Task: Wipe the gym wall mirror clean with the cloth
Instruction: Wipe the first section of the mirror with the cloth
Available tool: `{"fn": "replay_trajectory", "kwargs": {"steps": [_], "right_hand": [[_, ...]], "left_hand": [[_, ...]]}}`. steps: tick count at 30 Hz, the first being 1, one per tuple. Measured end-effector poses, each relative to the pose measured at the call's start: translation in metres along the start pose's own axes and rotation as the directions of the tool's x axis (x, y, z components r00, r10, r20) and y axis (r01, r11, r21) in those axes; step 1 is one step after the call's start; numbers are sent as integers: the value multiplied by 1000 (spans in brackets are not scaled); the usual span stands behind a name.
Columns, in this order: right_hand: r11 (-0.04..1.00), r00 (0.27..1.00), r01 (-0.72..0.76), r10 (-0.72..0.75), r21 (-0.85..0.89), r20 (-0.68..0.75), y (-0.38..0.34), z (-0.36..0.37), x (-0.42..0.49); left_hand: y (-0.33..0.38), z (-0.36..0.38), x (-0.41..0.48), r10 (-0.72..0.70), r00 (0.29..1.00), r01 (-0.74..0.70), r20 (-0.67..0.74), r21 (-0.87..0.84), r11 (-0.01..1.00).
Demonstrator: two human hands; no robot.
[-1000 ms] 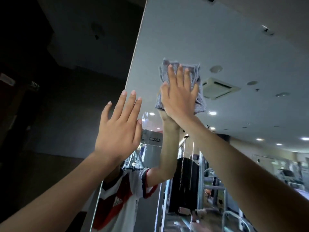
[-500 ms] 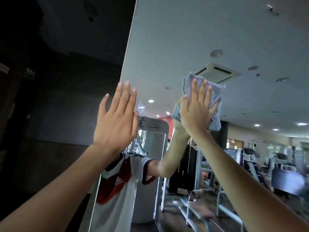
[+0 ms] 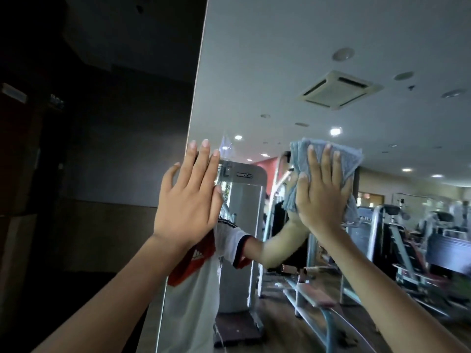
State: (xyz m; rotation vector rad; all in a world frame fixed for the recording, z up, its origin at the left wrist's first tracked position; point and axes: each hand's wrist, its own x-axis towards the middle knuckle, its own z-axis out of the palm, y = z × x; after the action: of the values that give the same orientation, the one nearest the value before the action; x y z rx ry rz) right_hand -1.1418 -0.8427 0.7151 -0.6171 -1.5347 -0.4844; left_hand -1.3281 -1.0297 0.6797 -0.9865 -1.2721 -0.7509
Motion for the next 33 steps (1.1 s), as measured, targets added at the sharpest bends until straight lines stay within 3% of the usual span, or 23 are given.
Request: {"fn": "replay_trajectory", "kwargs": {"steps": [2, 5, 8, 11, 12, 14, 16, 17, 19, 24, 27, 30, 31, 33], "right_hand": [[996, 996, -88, 88, 12, 5, -27, 1, 16], [998, 999, -51, 51, 30, -14, -60, 3, 9], [989, 988, 148, -148, -5, -41, -70, 4, -37], [894, 896, 444, -442, -52, 43, -41, 2, -104], [874, 876, 482, -478, -61, 66, -22, 2, -120], [939, 939, 342, -339, -49, 54, 11, 1, -125], [1000, 1000, 0, 0, -28, -9, 20, 5, -103], [990, 990, -138, 137, -27, -33, 14, 7, -87], [966, 964, -259, 258, -12, -62, -9, 9, -61], [987, 987, -157, 158, 33, -31, -64, 9, -73], [993, 992, 120, -120, 2, 26, -76, 8, -131], [932, 931, 362, -360, -23, 63, -36, 3, -179], [941, 940, 338, -336, -19, 63, -20, 2, -180], [989, 988, 147, -146, -26, 46, -3, 3, -162]], "left_hand": [[-1, -1, 1, -1, 1000, 1, 7, 3, 1000], [-3, -1, -2, -8, 999, 9, 31, -6, 1000], [-3, -3, -3, -8, 999, 8, 40, -11, 1000], [-5, -4, -6, -10, 999, 11, 49, -8, 1000], [-4, -5, -8, -11, 999, 11, 53, -9, 1000], [0, -4, -14, -16, 998, 16, 55, -6, 1000], [5, -3, -19, -31, 999, 31, 42, 12, 999], [7, -4, -20, -38, 998, 37, 45, 19, 999], [9, -5, -22, -48, 997, 47, 65, 16, 999], [12, -5, -37, -23, 997, 21, 73, 21, 1000], [11, -6, -39, -22, 998, 21, 65, 20, 1000], [13, -7, -53, -18, 998, 17, 66, 12, 1000], [15, -8, -60, -12, 997, 11, 74, 10, 1000], [18, -8, -73, -15, 996, 15, 87, 7, 1000]]}}
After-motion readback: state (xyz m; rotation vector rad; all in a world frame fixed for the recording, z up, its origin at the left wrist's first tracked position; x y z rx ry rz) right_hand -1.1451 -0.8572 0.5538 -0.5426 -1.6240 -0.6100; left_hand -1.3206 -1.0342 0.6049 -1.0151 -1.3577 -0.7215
